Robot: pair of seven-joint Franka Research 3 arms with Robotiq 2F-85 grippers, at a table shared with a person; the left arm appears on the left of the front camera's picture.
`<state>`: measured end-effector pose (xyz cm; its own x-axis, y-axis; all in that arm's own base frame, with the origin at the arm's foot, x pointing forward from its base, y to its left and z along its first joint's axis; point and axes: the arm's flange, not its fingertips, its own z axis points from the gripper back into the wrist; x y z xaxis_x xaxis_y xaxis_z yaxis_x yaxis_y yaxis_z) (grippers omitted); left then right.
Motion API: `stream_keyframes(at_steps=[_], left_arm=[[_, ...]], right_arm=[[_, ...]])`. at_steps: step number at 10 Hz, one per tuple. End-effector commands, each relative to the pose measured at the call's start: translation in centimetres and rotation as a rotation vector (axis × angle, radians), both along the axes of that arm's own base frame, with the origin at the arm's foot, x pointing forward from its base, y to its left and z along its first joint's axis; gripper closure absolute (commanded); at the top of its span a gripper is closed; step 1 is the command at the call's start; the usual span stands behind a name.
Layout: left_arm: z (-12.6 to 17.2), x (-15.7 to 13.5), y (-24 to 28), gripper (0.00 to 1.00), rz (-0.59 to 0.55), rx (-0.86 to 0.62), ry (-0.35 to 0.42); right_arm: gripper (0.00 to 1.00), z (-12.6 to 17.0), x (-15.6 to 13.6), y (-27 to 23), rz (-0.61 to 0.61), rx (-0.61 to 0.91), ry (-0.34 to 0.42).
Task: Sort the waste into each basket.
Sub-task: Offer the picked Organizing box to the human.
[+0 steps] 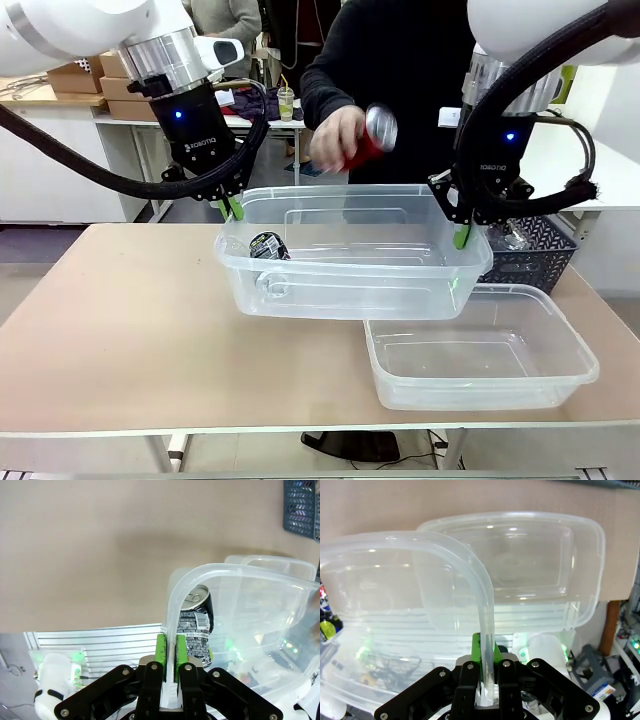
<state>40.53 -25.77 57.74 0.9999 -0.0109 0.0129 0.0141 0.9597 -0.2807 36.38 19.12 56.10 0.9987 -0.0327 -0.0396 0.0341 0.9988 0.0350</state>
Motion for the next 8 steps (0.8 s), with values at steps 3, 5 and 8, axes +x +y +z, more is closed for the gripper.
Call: stream_keyframes(at_steps=[3, 5, 8], left_arm=[[0.51, -0.04, 0.12, 0.91, 0.002, -0.007, -0.008], [0.51, -0.04, 0.12, 0.91, 0.002, -0.007, -0.008], [0.51, -0.04, 0.12, 0.91, 0.002, -0.007, -0.008]], right_arm=[[0.95, 0.19, -0.2, 0.09, 0.005, 0.0, 0.0], [0.95, 0.19, -0.2, 0.09, 0.005, 0.0, 0.0], [0.95, 0.19, -0.2, 0.09, 0.005, 0.0, 0.0]])
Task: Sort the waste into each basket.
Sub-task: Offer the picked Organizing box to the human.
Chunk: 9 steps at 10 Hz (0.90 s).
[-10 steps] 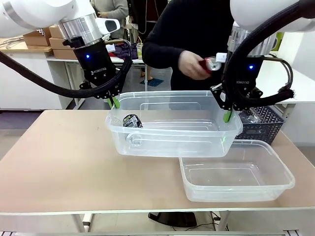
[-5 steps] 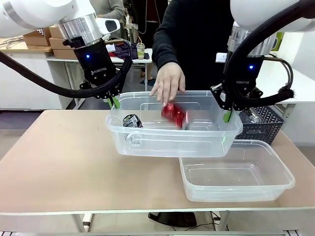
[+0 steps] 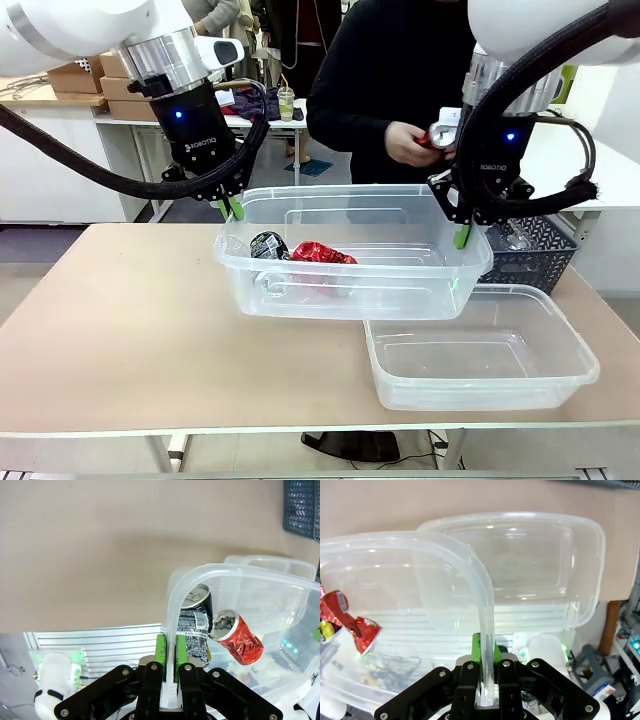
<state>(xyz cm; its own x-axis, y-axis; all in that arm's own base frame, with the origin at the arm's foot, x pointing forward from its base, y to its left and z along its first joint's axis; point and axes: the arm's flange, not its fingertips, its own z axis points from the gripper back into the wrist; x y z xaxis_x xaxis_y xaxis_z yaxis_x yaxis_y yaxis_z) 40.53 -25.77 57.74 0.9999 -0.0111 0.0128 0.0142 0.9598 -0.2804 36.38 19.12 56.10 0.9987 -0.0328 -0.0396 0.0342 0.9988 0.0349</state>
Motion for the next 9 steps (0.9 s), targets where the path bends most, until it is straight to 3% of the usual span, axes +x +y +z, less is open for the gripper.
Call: stream_keyframes(at_steps=[1, 9], left_arm=[[0.51, -0.03, 0.12, 0.91, 0.002, -0.007, -0.009], [0.51, -0.03, 0.12, 0.91, 0.002, -0.007, -0.009]], right_arm=[[0.95, 0.2, -0.2, 0.09, 0.005, 0.001, 0.0], [0.95, 0.2, -0.2, 0.09, 0.005, 0.001, 0.0]])
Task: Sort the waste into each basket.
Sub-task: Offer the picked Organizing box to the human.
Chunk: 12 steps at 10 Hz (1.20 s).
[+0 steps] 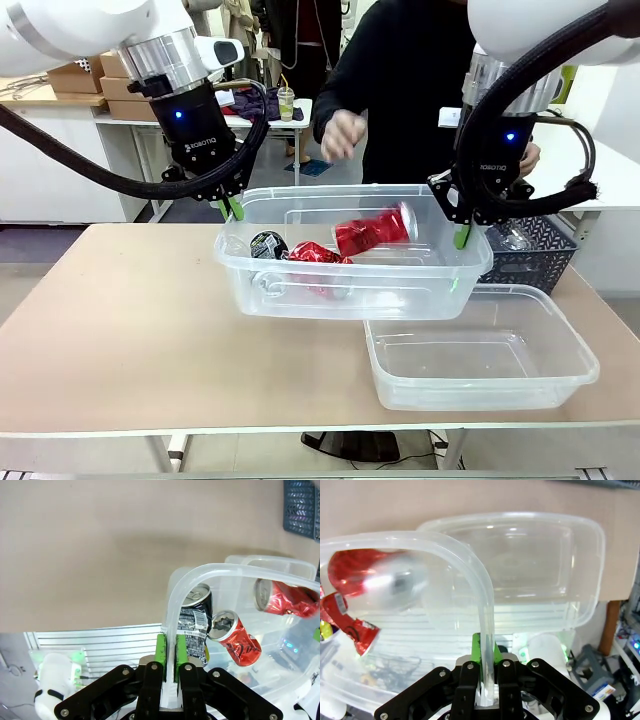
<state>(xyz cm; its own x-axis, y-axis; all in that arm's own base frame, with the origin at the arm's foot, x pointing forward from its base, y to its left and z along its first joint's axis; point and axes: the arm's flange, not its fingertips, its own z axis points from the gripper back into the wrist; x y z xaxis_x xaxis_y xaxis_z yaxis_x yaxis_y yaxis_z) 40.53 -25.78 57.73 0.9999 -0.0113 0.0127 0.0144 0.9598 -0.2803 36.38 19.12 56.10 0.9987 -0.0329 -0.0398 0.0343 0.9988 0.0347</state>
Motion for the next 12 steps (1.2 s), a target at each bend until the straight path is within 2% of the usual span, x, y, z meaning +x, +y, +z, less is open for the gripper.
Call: stream_keyframes(at_steps=[1, 8, 9, 10, 11, 12], left_arm=[[0.5, 0.0, 0.1, 0.91, 0.002, -0.007, -0.009], [0.0, 0.0, 0.0, 0.91, 0.0, 0.0, 0.0], [0.0, 1.8, -0.4, 0.91, 0.011, 0.014, -0.046], [0.2, 4.9, -0.5, 0.91, 0.088, 0.017, -0.142], [0.3, 7.5, -0.4, 0.91, 0.145, -0.028, -0.194], [0.3, 9.8, -0.2, 0.91, 0.236, -0.034, -0.229]], right_arm=[[0.95, 0.2, -0.2, 0.1, 0.005, 0.001, -0.001], [0.95, 0.2, -0.2, 0.1, 0.005, 0.001, -0.001], [0.95, 0.0, 0.0, 0.0, 0.0, 0.0, 0.0], [0.95, 0.1, 3.8, 1.0, 0.061, -0.008, 0.009], [0.95, -0.6, 7.6, 1.6, 0.087, -0.009, 0.012], [0.95, -1.5, 10.9, 1.9, 0.098, 0.014, 0.047]])
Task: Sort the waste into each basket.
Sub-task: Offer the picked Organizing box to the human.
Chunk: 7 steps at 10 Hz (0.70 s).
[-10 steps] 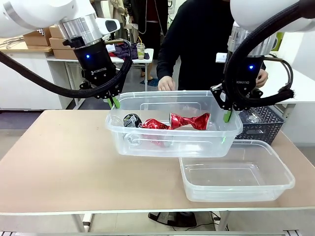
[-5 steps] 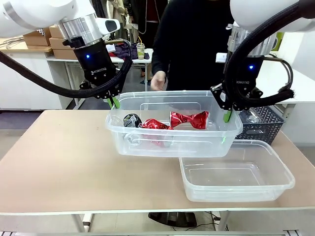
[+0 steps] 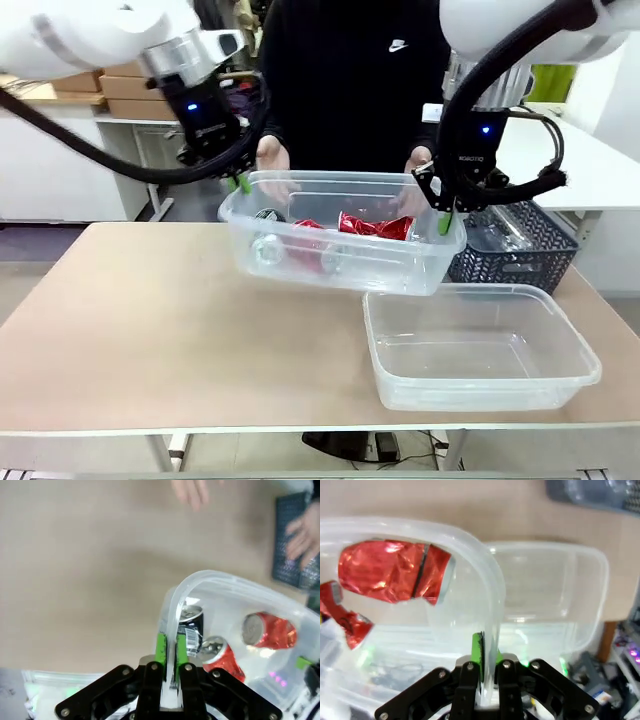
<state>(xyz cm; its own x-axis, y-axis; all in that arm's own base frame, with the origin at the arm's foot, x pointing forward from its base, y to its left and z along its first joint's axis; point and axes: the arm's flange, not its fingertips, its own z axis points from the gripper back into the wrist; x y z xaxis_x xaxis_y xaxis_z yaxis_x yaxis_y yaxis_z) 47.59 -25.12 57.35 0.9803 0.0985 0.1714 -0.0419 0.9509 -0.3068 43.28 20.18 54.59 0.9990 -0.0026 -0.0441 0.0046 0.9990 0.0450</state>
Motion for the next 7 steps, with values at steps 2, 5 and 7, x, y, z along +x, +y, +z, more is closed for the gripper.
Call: stream_keyframes(at_steps=[2, 5, 7], left_arm=[[-0.3, 5.9, -1.4, 0.91, 0.169, -0.017, -0.083], [-2.6, 7.1, -2.5, 0.91, 0.159, 0.032, -0.034], [-3.1, 6.9, -2.7, 0.91, 0.173, 0.039, 0.009]], right_arm=[[0.95, -1.8, 8.2, 0.8, 0.014, -0.03, 0.034], [0.95, -1.6, 8.8, 0.2, 0.001, 0.008, -0.043], [0.95, -1.9, 8.2, -0.1, -0.008, 0.01, 0.007]])
